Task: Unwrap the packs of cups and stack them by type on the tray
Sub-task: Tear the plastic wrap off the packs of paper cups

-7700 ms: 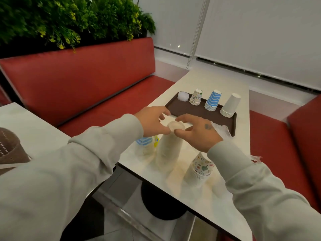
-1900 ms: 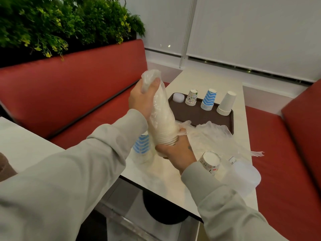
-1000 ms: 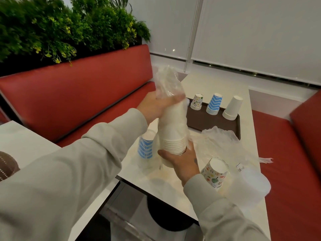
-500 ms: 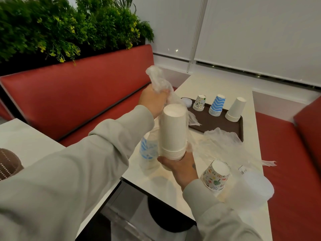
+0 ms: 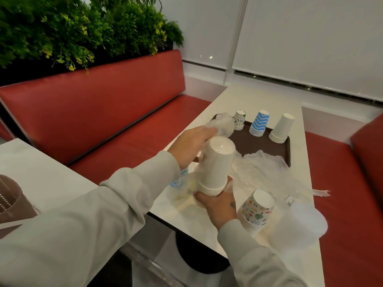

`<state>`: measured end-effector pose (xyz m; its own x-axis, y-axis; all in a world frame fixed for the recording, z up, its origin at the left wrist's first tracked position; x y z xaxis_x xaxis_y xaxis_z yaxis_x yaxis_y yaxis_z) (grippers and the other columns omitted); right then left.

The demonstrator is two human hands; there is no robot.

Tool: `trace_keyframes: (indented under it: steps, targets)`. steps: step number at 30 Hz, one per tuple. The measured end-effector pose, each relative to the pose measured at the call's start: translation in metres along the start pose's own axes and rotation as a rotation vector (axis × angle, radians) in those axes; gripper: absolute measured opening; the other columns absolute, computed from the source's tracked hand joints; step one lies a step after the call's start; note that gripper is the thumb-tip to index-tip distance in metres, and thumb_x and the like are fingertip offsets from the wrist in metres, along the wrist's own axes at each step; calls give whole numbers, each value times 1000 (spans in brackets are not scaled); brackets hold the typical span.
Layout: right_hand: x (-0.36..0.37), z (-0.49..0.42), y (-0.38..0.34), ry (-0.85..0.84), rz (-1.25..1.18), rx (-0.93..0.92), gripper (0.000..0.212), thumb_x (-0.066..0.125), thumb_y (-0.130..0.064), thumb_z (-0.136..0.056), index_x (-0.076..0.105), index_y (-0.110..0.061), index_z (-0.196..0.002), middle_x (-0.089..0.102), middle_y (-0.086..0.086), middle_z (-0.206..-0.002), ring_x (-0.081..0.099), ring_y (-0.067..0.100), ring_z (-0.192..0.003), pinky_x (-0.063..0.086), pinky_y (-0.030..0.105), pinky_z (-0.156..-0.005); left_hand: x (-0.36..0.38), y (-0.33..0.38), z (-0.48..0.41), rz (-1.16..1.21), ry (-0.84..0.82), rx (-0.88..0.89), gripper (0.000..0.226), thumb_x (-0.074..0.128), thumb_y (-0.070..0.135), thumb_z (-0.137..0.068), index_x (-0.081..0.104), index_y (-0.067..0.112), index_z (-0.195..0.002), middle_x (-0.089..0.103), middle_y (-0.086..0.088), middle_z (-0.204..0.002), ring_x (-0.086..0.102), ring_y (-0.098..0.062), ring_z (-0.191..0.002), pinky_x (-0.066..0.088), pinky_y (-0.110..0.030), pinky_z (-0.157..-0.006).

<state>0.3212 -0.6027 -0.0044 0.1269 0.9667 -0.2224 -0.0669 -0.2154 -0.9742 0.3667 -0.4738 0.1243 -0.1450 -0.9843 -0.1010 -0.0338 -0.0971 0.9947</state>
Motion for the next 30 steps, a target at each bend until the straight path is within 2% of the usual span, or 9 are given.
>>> trace_keyframes:
  steps: [2, 4, 5, 7, 12, 15, 19, 25, 30]
  targets:
    - [-1, 0, 9, 7, 16, 26, 74, 88, -13, -66, 42, -33, -120, 61, -14, -107, 57, 0, -94, 42, 16, -73, 6, -10, 3, -79, -55, 3, 25, 67, 50, -81, 73, 30, -95, 72, 3, -95, 68, -19, -94, 57, -39, -80]
    - [-2, 0, 17, 13, 46, 48, 74, 88, -13, -65, 42, -33, -120, 62, -15, -105, 58, -1, -92, 42, 12, -70, -1, -14, 3, -145, 18, 65, 20, 72, 41, -77, 72, 26, -90, 71, -1, -89, 68, -21, -87, 56, -41, -77]
    - [-2, 0, 19, 18, 67, 56, 74, 88, -15, -65, 42, -34, -120, 62, -15, -103, 59, 5, -90, 42, 12, -68, -8, -12, 3, -166, 80, 105, 13, 73, 33, -78, 72, 24, -87, 69, -2, -83, 65, -18, -79, 54, -38, -74]
    - [-3, 1, 23, 22, 124, 65, 76, 88, -21, -64, 42, -35, -123, 62, -10, -103, 60, 17, -93, 43, 21, -68, -17, -10, 4, -217, 163, 154, 6, 74, 20, -81, 72, 22, -86, 70, -2, -79, 61, -15, -72, 50, -31, -69]
    - [0, 3, 38, -34, 156, 116, 82, 87, -22, -66, 34, -40, -126, 60, -8, -115, 57, 20, -103, 43, 28, -83, -25, -5, 3, -263, 215, 203, 13, 75, 12, -82, 73, 23, -88, 73, 1, -80, 64, -16, -76, 52, -27, -70]
    - [-1, 5, 45, -48, 160, 149, 78, 87, -21, -68, 32, -40, -122, 59, -9, -114, 56, 19, -102, 42, 28, -84, -29, -1, 2, -252, 248, 225, 15, 75, 11, -81, 74, 23, -91, 73, 4, -81, 64, -11, -74, 51, -22, -69]
    - [-4, 5, 49, -26, 130, 150, 86, 88, -21, -69, 34, -31, -136, 57, -9, -116, 57, 22, -108, 43, 29, -88, -33, -2, -2, -192, 237, 225, 15, 75, 12, -82, 73, 21, -93, 74, 2, -85, 70, -20, -82, 56, -33, -74]
    - [-2, 2, 9, 40, -11, 19, 112, 89, -26, -69, 15, -33, -153, 48, -8, -142, 54, 13, -115, 42, 28, -97, -33, 1, -11, -163, 217, 217, 12, 76, 15, -82, 72, 21, -92, 74, 1, -84, 70, -19, -81, 56, -37, -77]
    - [-13, -2, -31, 73, -108, -116, 99, 88, -34, -71, 25, -38, -147, 43, -16, -147, 50, 3, -124, 40, 25, -107, -26, 8, -20, -152, 207, 230, 15, 77, 15, -80, 73, 20, -93, 74, -2, -86, 68, -19, -80, 55, -45, -81]
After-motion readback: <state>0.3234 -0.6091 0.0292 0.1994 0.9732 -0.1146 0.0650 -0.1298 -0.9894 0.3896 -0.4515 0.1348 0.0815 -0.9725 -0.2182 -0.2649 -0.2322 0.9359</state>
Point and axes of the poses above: each hand's wrist, its own z-axis away from the middle knuckle, its own x-axis out of the palm, y = z × x, the point moved 9 cm from there along -z, towards the middle knuckle
